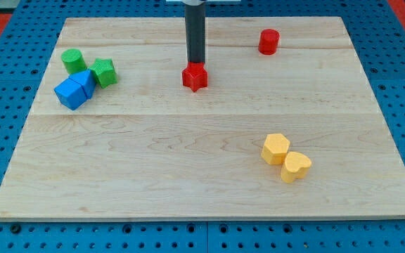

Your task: Move the red circle towards the bottom

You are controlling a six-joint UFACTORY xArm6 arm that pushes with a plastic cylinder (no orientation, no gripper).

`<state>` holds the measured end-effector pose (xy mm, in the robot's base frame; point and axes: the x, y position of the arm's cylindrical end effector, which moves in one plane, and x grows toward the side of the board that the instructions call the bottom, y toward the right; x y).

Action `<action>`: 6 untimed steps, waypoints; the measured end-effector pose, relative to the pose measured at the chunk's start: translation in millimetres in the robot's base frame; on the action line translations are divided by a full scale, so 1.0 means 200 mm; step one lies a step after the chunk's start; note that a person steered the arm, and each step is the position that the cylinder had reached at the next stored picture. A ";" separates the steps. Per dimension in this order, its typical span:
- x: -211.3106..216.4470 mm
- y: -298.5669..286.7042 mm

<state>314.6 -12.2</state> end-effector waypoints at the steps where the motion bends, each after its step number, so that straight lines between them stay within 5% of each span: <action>1: 0.06 -0.16; 3: -0.45 -0.05; 4: -0.61 0.30; 5: -0.57 0.76; 6: -0.52 0.76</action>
